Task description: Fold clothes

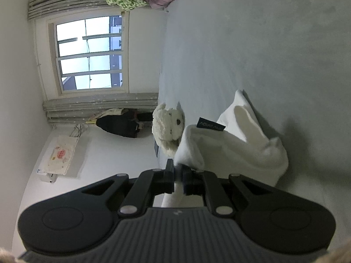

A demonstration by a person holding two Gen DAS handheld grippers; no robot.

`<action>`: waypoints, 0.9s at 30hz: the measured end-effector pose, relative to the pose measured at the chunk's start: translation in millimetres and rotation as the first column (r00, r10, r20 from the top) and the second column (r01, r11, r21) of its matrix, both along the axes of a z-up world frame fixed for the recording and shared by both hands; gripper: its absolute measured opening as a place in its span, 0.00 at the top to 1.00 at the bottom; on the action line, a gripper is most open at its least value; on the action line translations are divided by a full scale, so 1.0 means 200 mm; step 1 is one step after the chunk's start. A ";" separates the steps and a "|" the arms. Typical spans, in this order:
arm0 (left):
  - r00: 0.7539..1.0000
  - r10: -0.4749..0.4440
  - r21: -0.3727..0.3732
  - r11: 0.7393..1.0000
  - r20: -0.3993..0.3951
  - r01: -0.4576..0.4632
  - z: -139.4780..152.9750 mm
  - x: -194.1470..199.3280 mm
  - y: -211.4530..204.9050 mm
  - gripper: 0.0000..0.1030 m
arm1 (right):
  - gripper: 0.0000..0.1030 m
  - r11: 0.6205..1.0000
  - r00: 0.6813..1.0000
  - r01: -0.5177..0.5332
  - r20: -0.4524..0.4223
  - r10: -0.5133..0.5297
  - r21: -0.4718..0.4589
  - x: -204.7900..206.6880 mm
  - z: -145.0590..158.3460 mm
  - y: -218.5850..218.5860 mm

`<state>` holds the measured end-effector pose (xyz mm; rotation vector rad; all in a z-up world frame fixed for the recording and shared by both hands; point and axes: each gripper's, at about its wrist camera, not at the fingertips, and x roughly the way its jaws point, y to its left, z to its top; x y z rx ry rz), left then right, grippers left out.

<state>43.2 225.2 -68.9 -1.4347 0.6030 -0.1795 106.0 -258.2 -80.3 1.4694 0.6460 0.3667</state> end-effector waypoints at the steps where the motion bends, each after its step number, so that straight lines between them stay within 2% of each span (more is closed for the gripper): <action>1: 1.000 0.003 0.002 1.000 -0.003 -0.003 -0.02 0.02 0.00 0.91 | 0.90 1.000 1.000 0.000 0.003 0.000 0.002 0.02 -0.02 0.00; 6: 1.000 0.004 0.022 1.000 0.014 -0.004 -0.07 0.10 0.02 0.91 | 0.89 1.000 1.000 -0.005 0.031 0.005 0.003 0.07 -0.06 0.00; 8: 1.000 0.001 0.043 0.999 0.030 -0.003 -0.08 0.13 0.02 0.91 | 0.84 1.000 0.999 -0.007 0.052 0.006 0.008 0.07 -0.08 -0.01; 12: 0.998 0.002 0.083 0.997 0.061 -0.007 -0.10 0.18 0.02 0.87 | 0.79 0.998 0.993 -0.013 0.115 0.020 -0.061 0.07 -0.05 -0.01; 14: 0.997 0.015 0.096 0.995 0.074 -0.023 -0.11 0.17 0.02 0.72 | 0.55 0.996 0.990 -0.013 0.140 0.026 -0.091 0.06 -0.03 -0.02; 16: 0.994 0.045 0.120 0.991 0.098 -0.057 -0.10 0.16 0.02 0.62 | 0.46 0.995 0.984 0.002 0.176 0.017 -0.105 0.04 -0.01 -0.03; 19: 0.991 0.058 0.202 0.976 0.122 -0.082 -0.04 0.15 0.02 0.60 | 0.46 0.987 0.981 0.021 0.194 0.011 -0.159 0.01 0.02 -0.03; 23: 0.990 0.035 0.372 0.925 0.134 -0.083 0.05 0.13 -0.02 0.59 | 0.46 0.952 0.984 0.049 0.179 0.006 -0.301 -0.02 0.06 0.01; 27: 0.994 -0.033 0.575 0.818 0.101 -0.031 0.10 0.15 -0.13 0.59 | 0.48 0.859 0.985 0.063 0.168 0.027 -0.508 -0.05 0.12 0.10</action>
